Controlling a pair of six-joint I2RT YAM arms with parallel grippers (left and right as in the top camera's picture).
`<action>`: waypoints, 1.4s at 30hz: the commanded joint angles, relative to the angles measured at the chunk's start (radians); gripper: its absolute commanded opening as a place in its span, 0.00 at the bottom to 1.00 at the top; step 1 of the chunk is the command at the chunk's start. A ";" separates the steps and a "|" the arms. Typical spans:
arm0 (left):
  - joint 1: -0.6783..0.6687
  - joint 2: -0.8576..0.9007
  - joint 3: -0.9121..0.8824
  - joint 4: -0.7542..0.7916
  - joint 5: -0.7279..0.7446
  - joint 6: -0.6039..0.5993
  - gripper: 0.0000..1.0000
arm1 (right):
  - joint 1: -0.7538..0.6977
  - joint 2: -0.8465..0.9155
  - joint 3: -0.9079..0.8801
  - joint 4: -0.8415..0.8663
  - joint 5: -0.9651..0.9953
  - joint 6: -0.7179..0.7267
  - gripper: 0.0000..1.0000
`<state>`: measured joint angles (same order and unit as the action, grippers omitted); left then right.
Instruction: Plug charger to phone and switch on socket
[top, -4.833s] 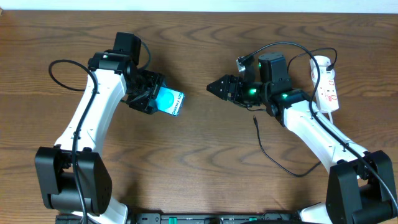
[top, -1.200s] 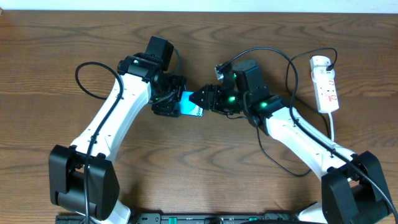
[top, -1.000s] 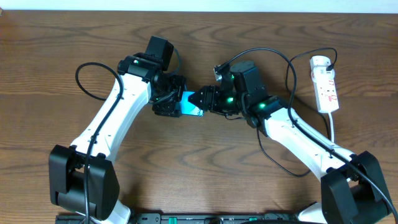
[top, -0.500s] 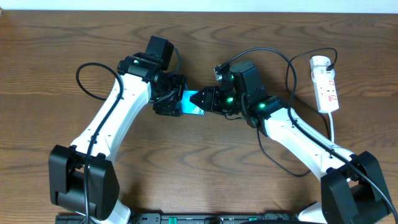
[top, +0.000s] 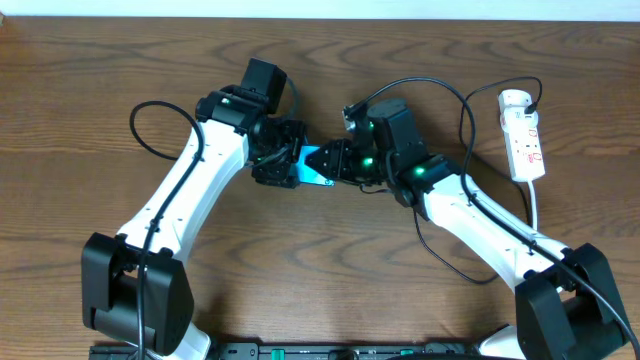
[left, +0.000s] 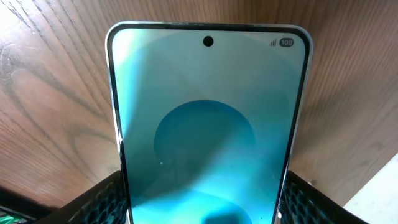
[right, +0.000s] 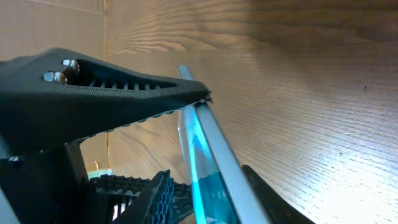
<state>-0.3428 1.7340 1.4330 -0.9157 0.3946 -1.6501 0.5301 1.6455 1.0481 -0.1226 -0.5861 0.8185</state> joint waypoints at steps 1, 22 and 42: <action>-0.004 0.006 -0.003 0.001 0.017 -0.013 0.07 | 0.008 0.010 0.018 0.000 0.012 -0.011 0.32; -0.004 0.006 -0.003 0.000 0.017 -0.011 0.07 | 0.008 0.010 0.018 -0.001 0.012 -0.012 0.27; -0.004 0.006 -0.003 0.001 0.040 0.000 0.07 | 0.008 0.010 0.018 -0.002 0.012 -0.023 0.16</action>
<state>-0.3443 1.7340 1.4330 -0.9154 0.4065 -1.6497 0.5301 1.6455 1.0481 -0.1234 -0.5732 0.8097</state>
